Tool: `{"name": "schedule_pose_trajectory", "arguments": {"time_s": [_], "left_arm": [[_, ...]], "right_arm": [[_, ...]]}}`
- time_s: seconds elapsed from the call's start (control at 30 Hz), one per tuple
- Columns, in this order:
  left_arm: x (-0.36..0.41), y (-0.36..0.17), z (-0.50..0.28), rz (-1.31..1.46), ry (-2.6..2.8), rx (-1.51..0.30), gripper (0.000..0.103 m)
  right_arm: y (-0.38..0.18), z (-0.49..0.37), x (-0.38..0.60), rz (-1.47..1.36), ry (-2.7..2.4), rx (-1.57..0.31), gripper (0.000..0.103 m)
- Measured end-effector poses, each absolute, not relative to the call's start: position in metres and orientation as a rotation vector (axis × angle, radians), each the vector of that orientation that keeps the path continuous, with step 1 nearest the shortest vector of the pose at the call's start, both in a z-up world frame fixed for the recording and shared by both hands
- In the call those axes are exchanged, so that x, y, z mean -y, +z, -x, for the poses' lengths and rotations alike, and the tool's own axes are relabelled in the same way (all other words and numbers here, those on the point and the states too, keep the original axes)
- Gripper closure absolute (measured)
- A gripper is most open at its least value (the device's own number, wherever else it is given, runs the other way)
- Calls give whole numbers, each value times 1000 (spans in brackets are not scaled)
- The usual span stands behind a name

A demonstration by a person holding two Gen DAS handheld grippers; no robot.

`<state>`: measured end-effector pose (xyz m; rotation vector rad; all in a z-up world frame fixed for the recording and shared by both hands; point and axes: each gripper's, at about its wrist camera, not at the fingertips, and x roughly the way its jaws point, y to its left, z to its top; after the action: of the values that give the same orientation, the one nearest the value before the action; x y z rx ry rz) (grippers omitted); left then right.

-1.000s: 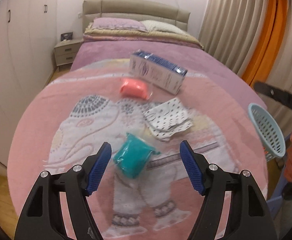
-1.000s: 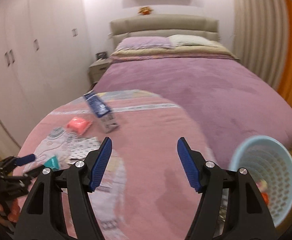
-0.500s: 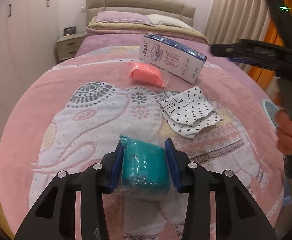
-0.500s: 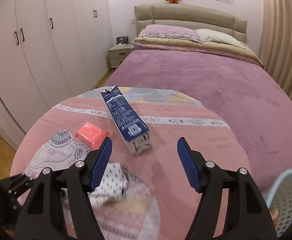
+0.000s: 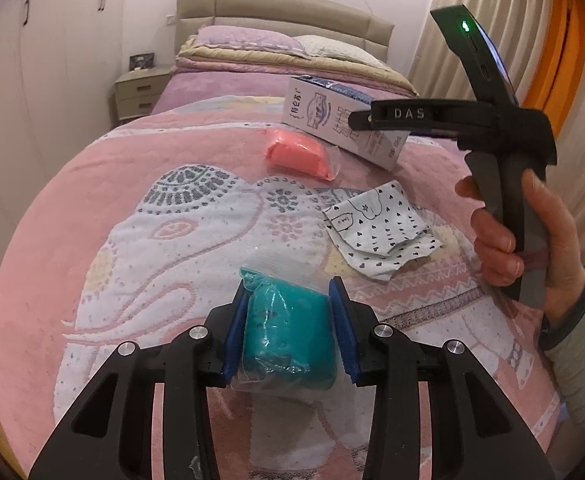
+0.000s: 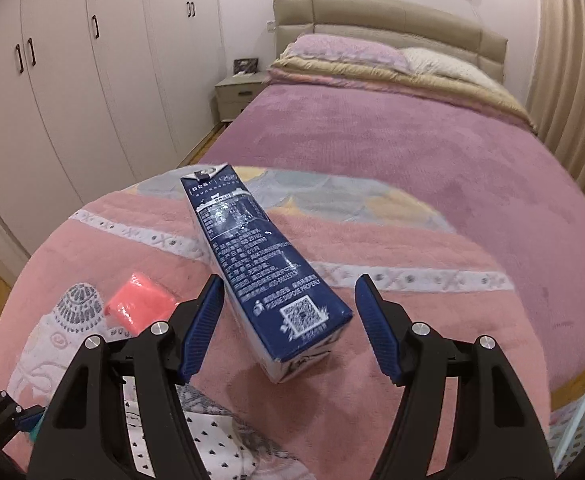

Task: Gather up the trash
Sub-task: 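Lift the teal packet and milk carton and carry them over the basket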

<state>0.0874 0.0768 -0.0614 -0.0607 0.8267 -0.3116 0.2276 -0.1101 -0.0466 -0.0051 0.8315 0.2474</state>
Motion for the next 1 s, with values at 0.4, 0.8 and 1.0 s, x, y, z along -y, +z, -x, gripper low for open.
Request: {"name": "schedule_pose_trajectory", "arguments": {"time_s": [0.4,0.8,1.0], "left_arm": [[-73,-59,-83,46,-284,-814,66],[-67,-55,-78,27,-265,-802,66],[-65,-50,-71,29,-264,-798,66]], "right_arm": [[-23,-149,133,49,159,-767,67],[-23,-11,173,-11,113,-777,67],[-45,15,181,-35,128,-882,66]]}}
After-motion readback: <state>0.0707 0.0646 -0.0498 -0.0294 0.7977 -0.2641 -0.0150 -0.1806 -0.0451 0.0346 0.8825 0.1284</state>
